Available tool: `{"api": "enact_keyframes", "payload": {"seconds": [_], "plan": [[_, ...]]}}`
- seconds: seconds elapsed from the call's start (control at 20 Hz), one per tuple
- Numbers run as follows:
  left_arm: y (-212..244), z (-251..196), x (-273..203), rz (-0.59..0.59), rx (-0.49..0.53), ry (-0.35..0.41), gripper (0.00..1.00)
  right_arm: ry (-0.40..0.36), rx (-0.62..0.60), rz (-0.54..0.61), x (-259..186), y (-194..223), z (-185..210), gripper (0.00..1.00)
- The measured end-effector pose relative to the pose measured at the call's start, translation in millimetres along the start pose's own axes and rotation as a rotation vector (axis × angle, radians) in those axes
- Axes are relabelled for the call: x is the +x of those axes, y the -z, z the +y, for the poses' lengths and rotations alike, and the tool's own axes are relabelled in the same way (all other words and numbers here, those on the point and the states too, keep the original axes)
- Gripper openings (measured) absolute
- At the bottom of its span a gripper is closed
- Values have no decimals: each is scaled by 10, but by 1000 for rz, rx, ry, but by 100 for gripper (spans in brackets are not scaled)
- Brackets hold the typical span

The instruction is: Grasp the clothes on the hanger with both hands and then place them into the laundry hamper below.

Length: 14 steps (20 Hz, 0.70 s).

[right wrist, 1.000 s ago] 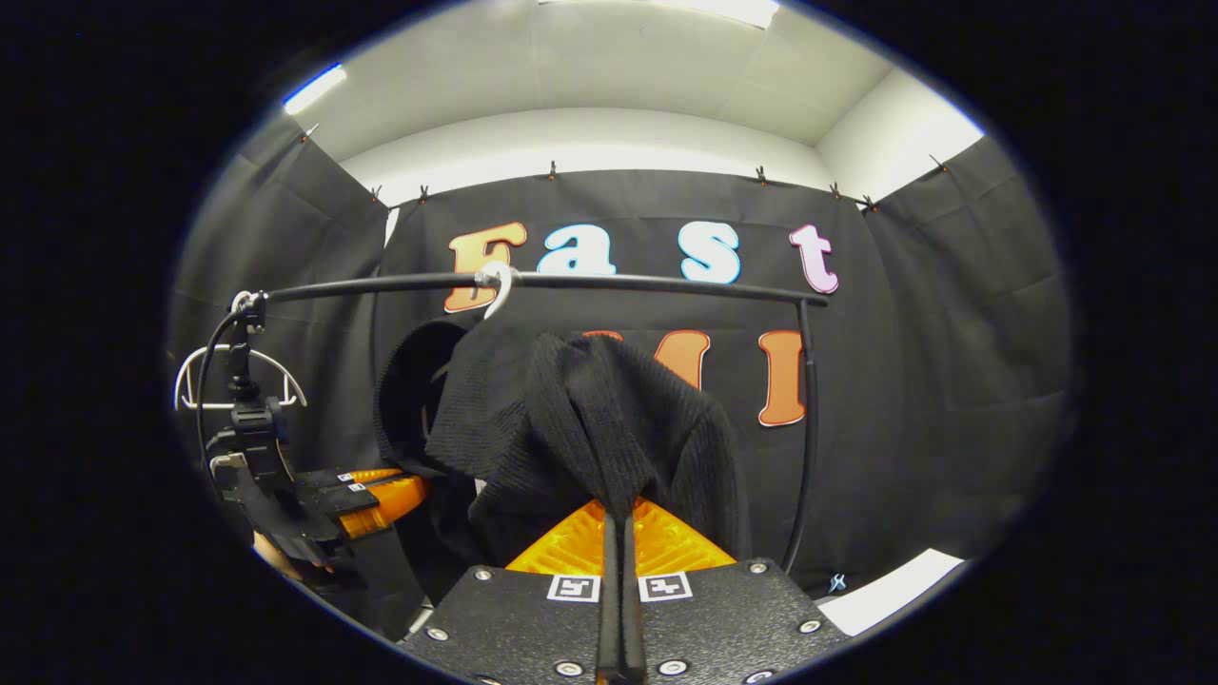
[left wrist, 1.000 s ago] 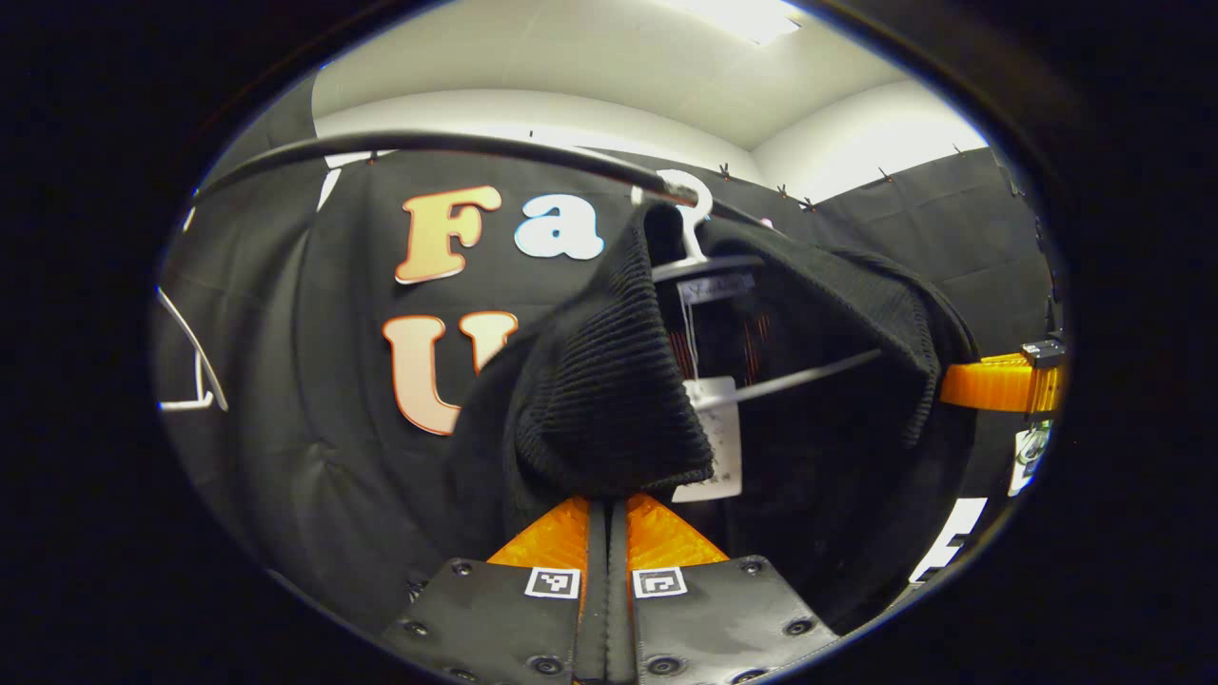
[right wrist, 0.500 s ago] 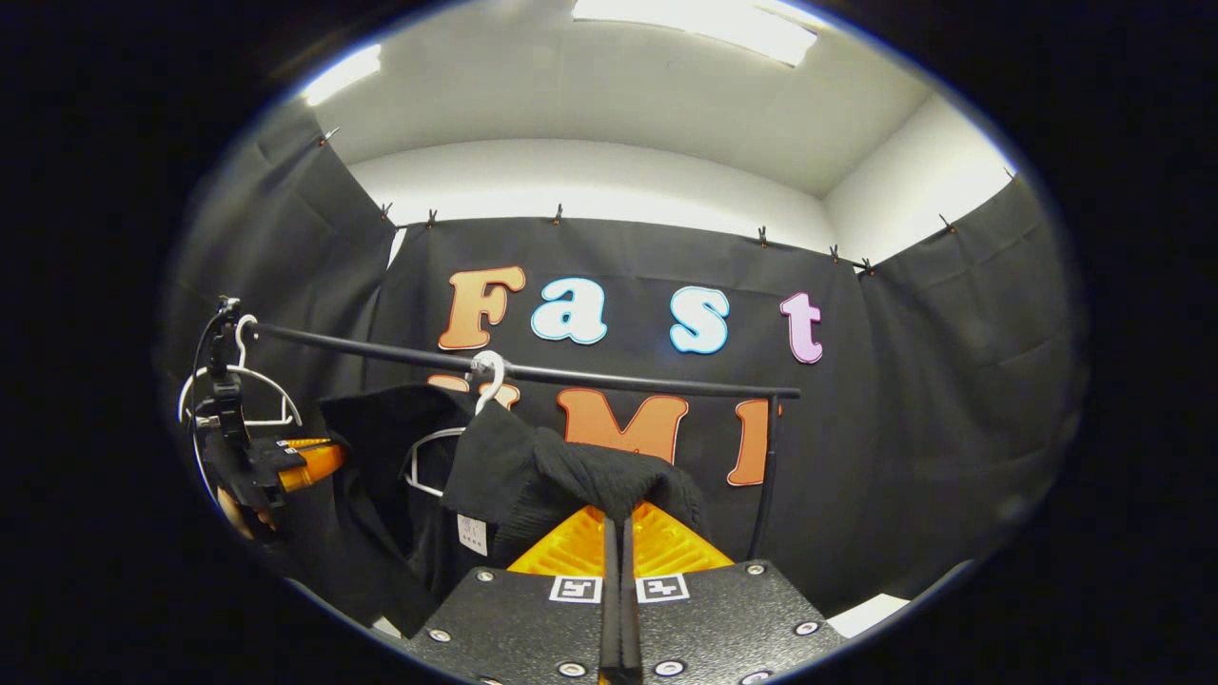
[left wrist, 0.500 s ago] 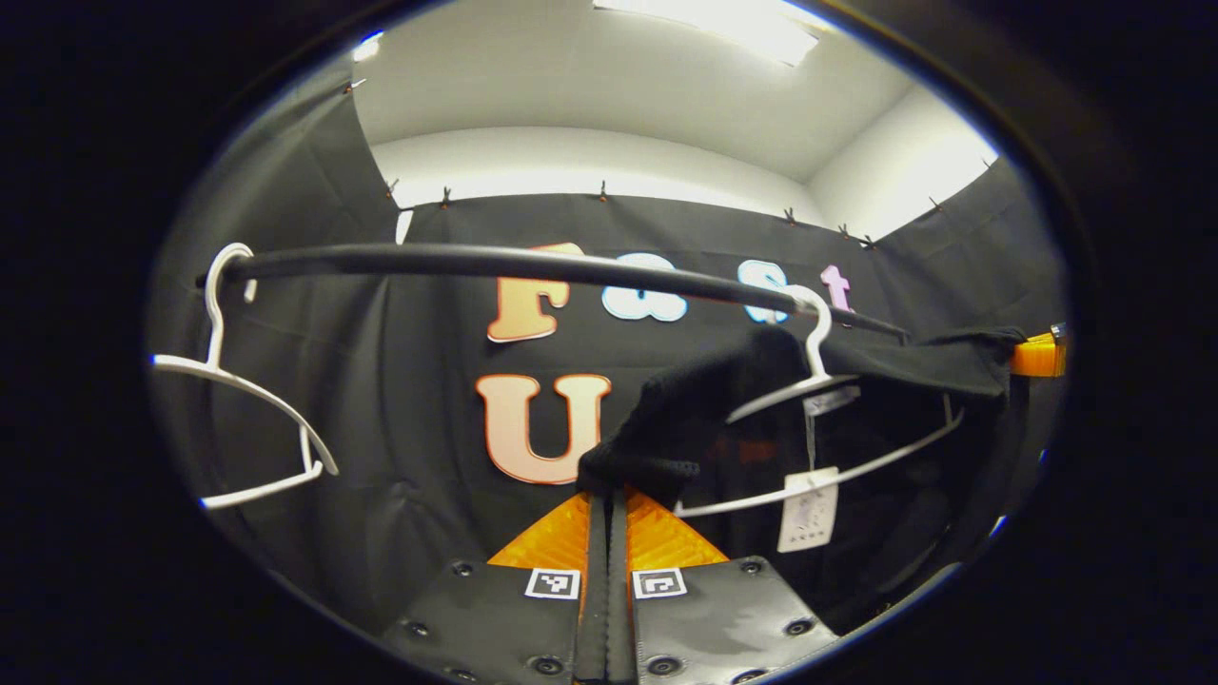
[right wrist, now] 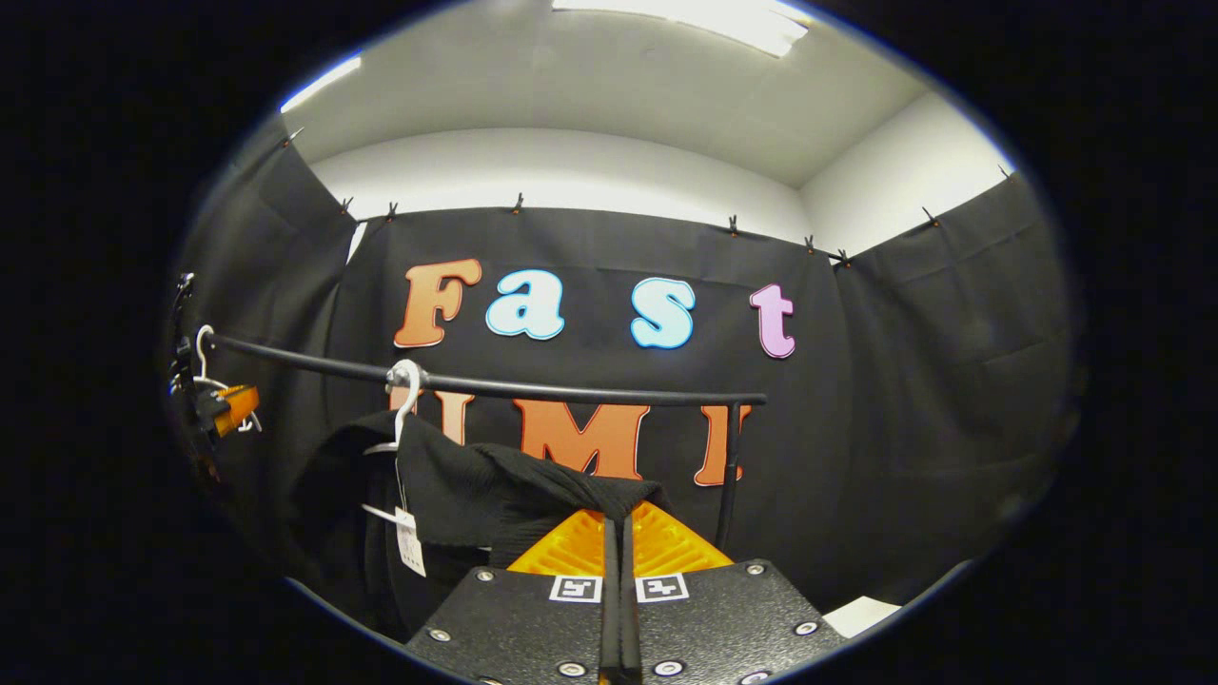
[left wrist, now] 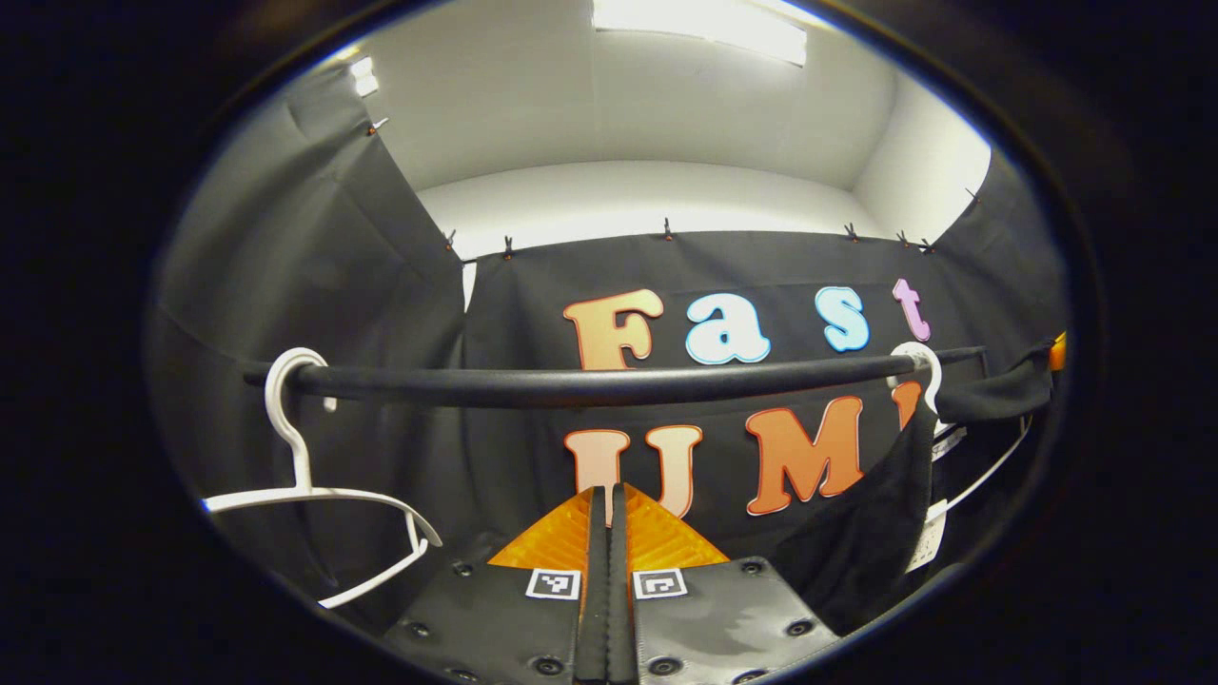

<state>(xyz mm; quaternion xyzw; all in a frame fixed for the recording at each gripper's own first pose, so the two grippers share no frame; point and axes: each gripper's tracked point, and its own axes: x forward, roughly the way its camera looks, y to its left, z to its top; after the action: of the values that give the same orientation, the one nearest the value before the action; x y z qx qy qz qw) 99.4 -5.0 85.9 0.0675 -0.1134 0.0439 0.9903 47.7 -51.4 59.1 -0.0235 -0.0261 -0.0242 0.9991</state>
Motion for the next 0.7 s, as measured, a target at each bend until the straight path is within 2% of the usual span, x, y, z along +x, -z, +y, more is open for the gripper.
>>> {"api": "enact_keyframes", "payload": {"seconds": [0.2,0.3,0.35,0.45,0.7], "plan": [[477,-1065,-343,126,-138,312,7,-7,-33,-32,-40,-144,105,0],[651,-1519,-485,165,-156,431,7,-5,-39,-37,-83,-163,121,0],[772,-1691,-546,193,-167,463,10,-8,-35,-34,-107,-152,130,0],[1008,-1942,-602,242,-184,488,34,-18,-22,-23,-130,-127,154,0],[1306,-2125,-477,237,-135,452,98,-44,-39,-21,-212,-148,190,0]]}}
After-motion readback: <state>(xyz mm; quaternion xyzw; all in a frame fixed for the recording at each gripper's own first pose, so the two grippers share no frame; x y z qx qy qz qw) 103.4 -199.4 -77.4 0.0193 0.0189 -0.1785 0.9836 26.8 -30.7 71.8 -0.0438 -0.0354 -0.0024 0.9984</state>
